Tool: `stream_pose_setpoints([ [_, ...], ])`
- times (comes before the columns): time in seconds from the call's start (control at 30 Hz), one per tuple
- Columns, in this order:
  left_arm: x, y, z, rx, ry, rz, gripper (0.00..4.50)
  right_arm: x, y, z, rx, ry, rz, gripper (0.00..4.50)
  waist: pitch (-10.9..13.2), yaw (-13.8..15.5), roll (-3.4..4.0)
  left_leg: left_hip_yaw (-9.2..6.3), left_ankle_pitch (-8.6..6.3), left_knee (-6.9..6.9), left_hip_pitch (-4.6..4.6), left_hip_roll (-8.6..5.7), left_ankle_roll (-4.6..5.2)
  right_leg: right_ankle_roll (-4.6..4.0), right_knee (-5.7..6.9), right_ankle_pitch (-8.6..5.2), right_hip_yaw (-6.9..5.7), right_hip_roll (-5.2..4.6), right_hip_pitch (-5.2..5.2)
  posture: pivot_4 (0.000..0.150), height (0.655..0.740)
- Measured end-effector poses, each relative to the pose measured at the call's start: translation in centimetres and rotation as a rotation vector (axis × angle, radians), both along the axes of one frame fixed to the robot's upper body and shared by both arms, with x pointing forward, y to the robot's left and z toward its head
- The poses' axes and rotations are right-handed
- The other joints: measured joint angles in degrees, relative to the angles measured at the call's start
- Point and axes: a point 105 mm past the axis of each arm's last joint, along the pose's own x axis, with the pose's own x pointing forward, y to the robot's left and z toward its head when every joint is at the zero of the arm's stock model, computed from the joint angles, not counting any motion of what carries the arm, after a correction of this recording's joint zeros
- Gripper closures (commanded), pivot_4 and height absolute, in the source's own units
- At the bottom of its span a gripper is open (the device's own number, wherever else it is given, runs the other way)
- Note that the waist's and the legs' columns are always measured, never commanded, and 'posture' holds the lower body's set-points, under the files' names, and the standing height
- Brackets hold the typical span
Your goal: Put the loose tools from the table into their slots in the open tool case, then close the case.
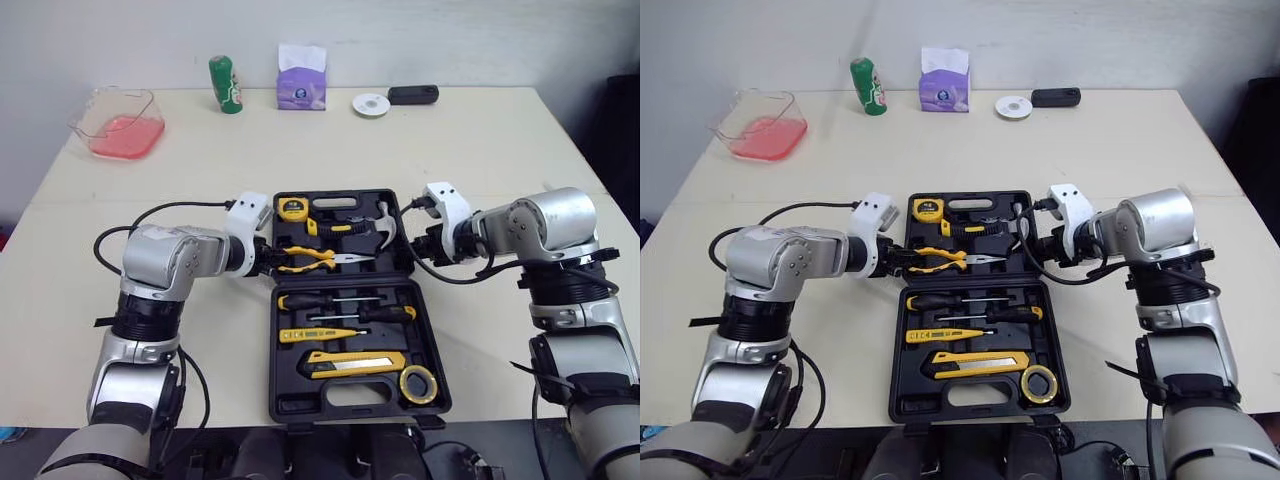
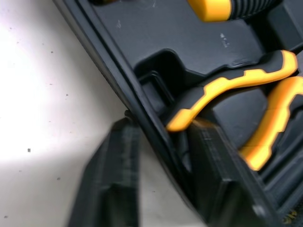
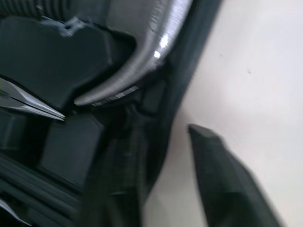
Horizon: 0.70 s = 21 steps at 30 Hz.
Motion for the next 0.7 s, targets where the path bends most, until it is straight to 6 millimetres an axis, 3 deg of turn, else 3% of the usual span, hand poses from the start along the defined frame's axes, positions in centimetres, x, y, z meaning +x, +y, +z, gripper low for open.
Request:
stream_pose_setpoints([
  [0.33,0.5,-0.4,0.2,-0.069,-0.032,0.04,3.97,0.3,-0.3,0.2,0.043,-0.04,-0.071,4.5,0.0,0.0,-0.04,-0.01,0.0,0.13,-0.05,-0.03,0.01,0.01,0.1,0.01,0.02,-0.07,-0.01,0.15,0.74],
  [0.5,2.0,-0.2,1.5,-0.121,-0.178,0.08,4.15,1.5,-0.1,1.4,0.103,-0.212,-0.09,4.5,0.0,-0.1,-0.05,0.1,0.01,0.06,-0.2,-0.03,0.01,0.0,0.15,0.01,0.1,-0.05,-0.26,0.15,0.74],
  [0.7,3.0,0.4,3.3,-0.184,-0.462,0.074,4.21,2.3,0.0,3.0,0.137,-0.546,-0.056,4.5,0.0,-0.2,-0.07,0.81,0.01,-0.37,-0.25,-0.18,0.02,0.01,0.16,0.01,0.44,-0.02,-0.78,0.15,0.74],
])
